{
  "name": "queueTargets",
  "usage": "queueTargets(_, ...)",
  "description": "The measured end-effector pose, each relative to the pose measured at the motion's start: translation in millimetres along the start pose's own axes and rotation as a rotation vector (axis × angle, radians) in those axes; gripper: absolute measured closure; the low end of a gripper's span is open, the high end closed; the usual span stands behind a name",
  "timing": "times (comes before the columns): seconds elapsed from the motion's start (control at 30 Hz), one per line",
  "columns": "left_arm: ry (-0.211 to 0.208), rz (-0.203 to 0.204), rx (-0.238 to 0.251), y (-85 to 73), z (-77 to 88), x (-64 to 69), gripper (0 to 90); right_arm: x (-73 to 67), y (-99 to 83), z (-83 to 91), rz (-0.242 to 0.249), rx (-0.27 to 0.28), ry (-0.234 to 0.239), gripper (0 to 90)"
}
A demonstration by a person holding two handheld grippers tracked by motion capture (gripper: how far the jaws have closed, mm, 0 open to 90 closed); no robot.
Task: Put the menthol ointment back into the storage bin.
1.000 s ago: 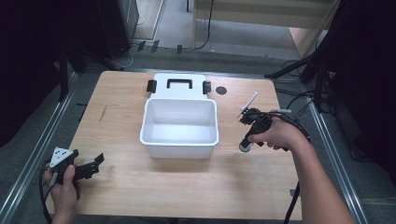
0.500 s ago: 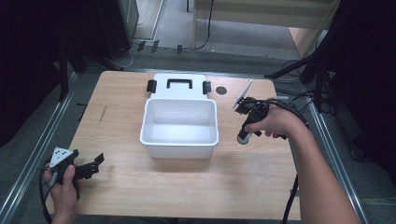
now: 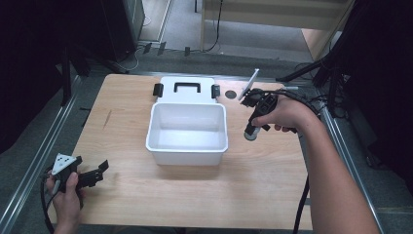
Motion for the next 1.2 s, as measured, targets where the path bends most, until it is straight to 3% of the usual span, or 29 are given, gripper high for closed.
queueTargets(0.5,-0.001,-0.002,0.001,0.0,-0.1,0.2,0.0,-4.5,25.1,12.6,0.011,-0.002,0.009,51.7)
queueTargets(0.87,-0.003,-0.004,-0.003,-0.2,0.0,0.4,0.0,-14.0,46.7,25.5,0.047,0.004,0.000,51.7)
queueTargets(1.2,-0.005,-0.002,0.000,0.0,-0.1,0.5,0.0,-22.5,62.4,26.9,0.085,0.010,0.003,51.7)
Point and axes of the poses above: each handheld gripper's, and its own axes: z roughly backward along the jaws, y roughly out of its top, x roughly to its right, the point moved 7 cm from there along -z, roughly forward along the jaws, and after that the axes turned 2 degrees about x, right-handed, at the moved point
